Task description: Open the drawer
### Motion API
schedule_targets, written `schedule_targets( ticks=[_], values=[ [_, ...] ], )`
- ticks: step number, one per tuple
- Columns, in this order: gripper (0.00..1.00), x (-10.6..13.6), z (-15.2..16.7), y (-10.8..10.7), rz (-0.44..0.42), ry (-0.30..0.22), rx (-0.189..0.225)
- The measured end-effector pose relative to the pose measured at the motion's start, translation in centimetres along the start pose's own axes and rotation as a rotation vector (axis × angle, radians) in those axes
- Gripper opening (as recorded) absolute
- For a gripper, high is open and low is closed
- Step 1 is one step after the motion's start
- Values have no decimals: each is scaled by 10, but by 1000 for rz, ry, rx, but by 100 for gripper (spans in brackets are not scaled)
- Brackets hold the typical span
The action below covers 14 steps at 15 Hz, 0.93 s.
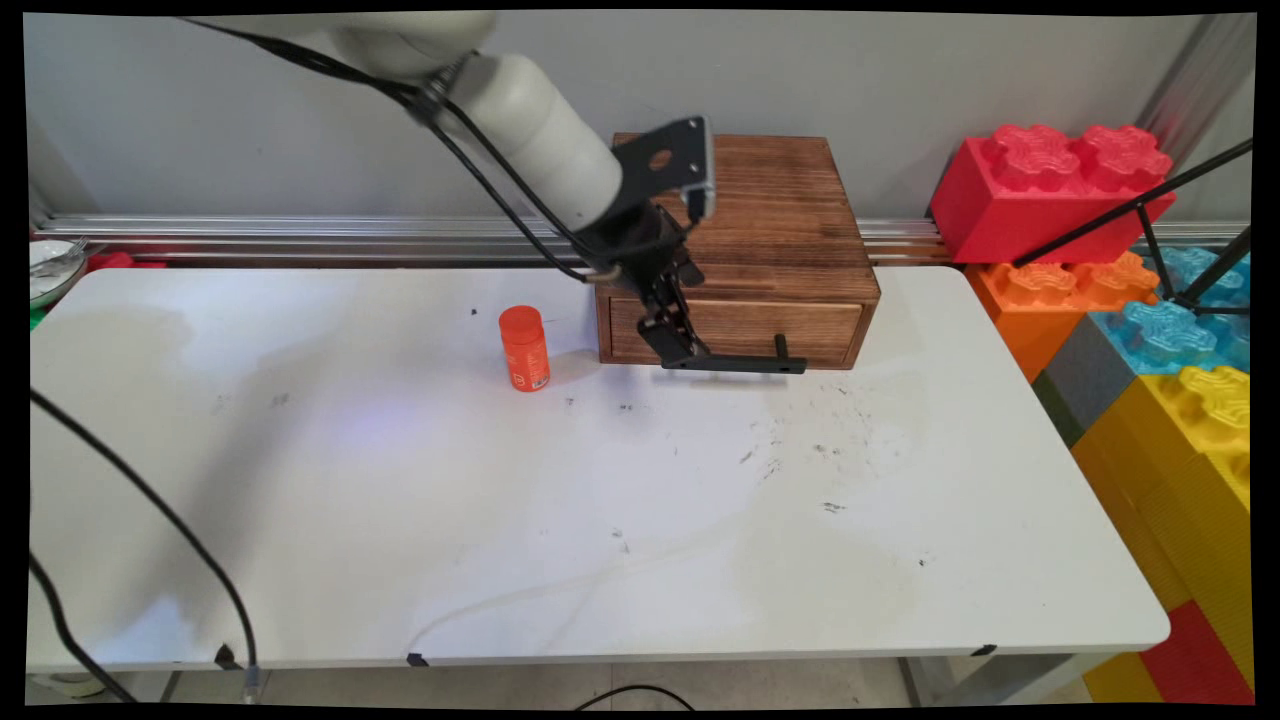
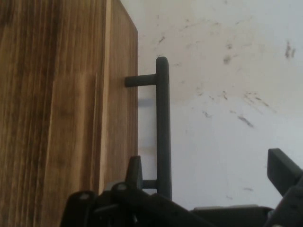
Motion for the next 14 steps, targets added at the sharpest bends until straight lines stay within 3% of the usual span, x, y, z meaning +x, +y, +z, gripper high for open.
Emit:
schedule_targets(
  ticks=[14],
  values=[
    [100, 6, 91, 4, 20, -72, 10]
  ],
)
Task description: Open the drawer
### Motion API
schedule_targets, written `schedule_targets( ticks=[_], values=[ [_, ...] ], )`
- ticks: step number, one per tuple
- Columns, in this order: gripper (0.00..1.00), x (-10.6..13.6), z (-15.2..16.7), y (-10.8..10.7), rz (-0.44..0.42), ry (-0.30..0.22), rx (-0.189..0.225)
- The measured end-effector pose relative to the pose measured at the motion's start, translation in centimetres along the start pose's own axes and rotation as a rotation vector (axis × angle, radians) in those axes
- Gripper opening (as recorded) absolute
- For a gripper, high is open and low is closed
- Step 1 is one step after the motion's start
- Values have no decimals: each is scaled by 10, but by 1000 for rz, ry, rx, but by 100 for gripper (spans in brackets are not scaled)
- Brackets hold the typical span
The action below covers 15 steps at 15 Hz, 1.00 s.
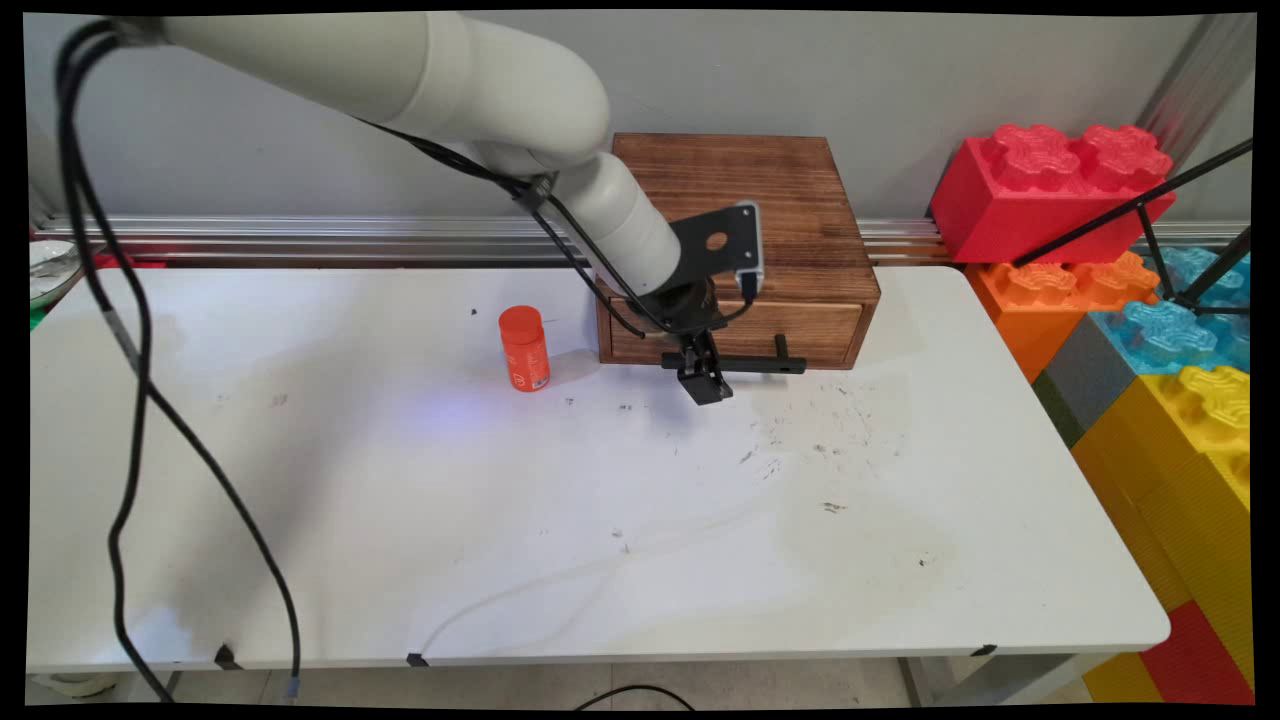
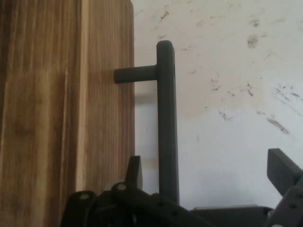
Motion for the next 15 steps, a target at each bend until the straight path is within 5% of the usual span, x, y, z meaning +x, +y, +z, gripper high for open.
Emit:
schedule_targets(
  ticks=[15],
  values=[
    [100, 4, 50, 2, -7, -26, -7]
  ],
)
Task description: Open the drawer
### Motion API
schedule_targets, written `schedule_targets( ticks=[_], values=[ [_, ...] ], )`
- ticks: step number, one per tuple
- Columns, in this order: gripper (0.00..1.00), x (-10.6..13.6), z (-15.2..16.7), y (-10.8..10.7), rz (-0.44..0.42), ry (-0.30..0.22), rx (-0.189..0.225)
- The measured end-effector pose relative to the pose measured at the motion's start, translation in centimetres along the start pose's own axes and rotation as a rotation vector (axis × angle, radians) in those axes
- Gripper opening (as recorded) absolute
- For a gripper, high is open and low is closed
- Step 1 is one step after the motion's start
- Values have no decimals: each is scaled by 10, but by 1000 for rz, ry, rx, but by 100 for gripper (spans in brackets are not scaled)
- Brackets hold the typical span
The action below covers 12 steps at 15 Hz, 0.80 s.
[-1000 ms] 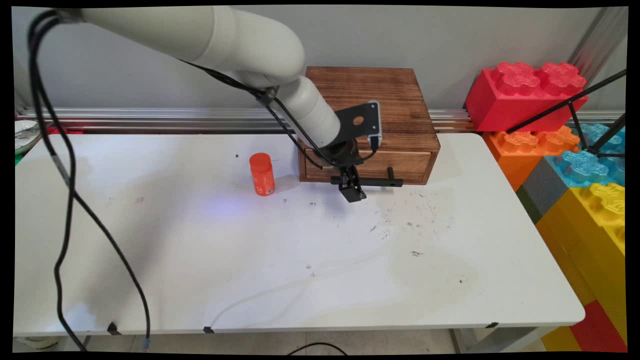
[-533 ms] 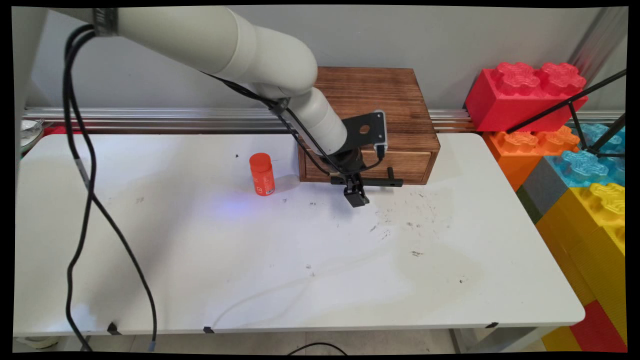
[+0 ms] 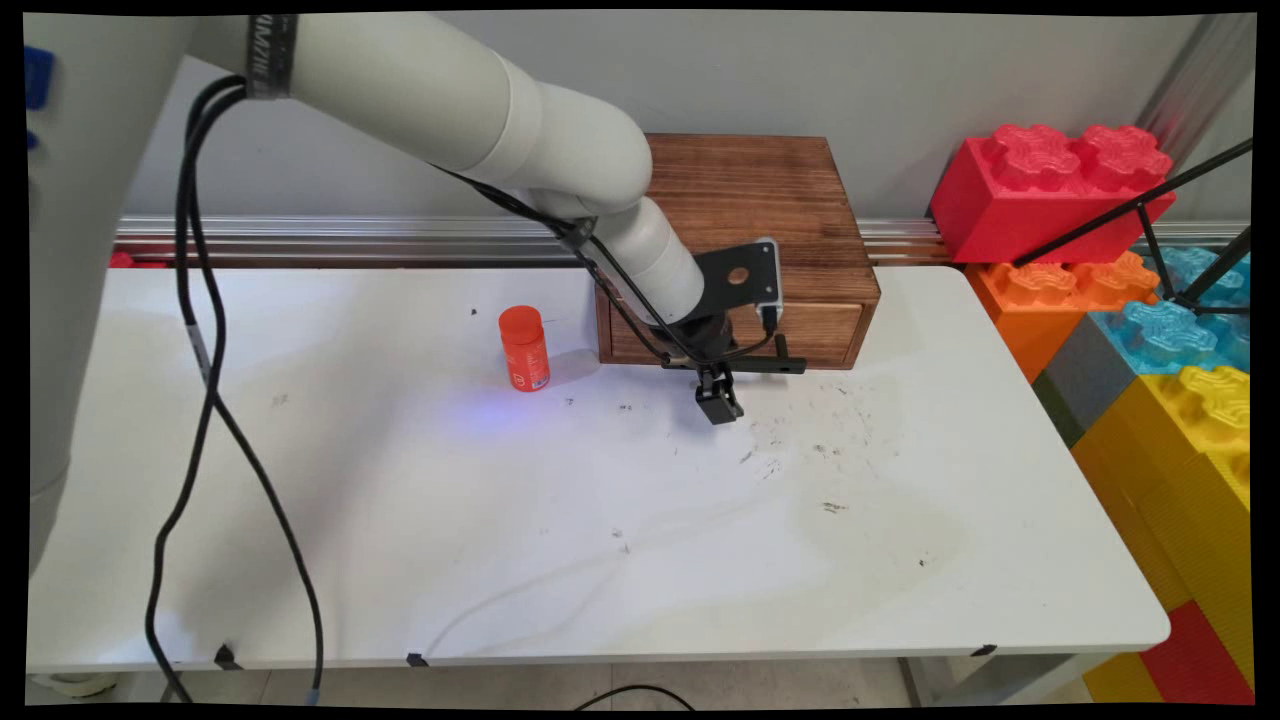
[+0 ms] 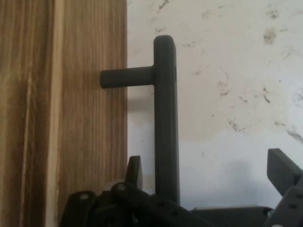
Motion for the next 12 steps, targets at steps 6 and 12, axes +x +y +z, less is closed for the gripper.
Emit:
schedule_targets(
  ticks=[6, 12],
  values=[
    [100, -1, 11, 0, -1, -3, -2],
    [100, -1, 18, 2, -1, -1, -5]
  ],
)
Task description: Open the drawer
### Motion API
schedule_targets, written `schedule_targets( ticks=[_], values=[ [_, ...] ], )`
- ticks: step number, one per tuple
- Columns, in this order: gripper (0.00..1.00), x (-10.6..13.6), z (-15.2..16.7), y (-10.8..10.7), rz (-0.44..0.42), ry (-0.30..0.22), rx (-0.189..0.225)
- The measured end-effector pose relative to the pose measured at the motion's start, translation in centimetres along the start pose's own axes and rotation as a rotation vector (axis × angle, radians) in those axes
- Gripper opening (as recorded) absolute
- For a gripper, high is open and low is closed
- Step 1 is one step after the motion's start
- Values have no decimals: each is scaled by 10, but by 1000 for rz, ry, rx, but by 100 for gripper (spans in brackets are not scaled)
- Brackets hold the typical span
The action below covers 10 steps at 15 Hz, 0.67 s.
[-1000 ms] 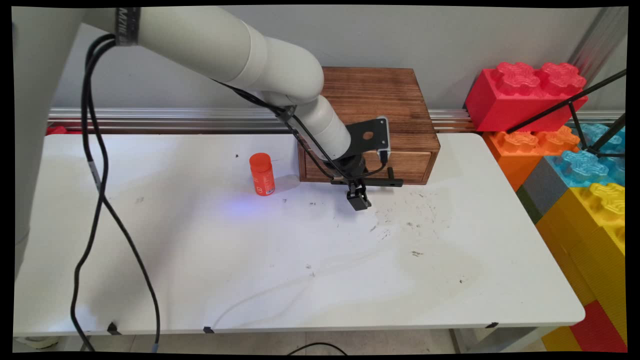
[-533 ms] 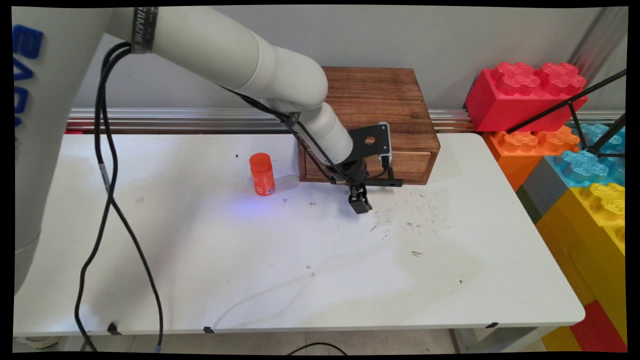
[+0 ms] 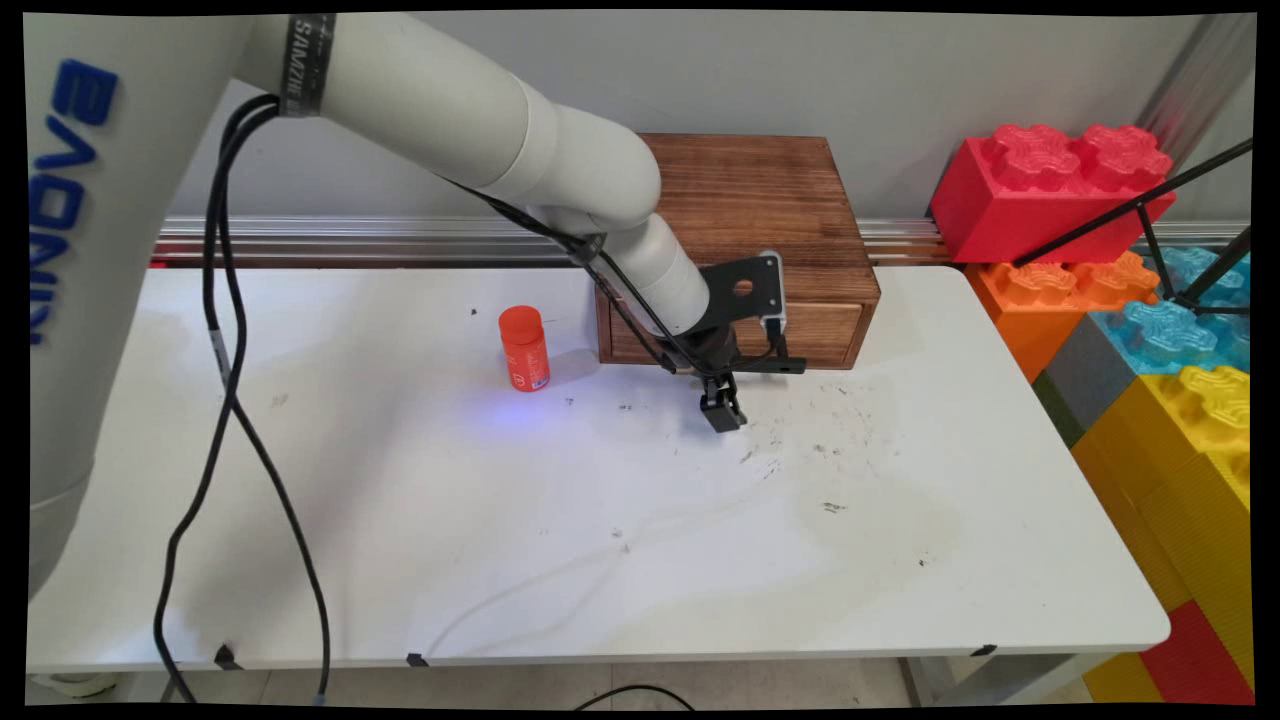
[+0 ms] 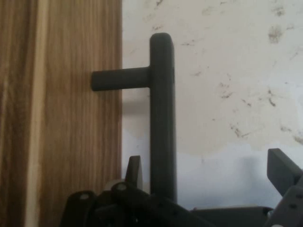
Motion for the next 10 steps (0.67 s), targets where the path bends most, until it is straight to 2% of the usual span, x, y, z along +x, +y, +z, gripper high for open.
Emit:
schedule_targets(
  ticks=[10],
  values=[
    [100, 3, -2, 31, 0, 13, -36]
  ],
)
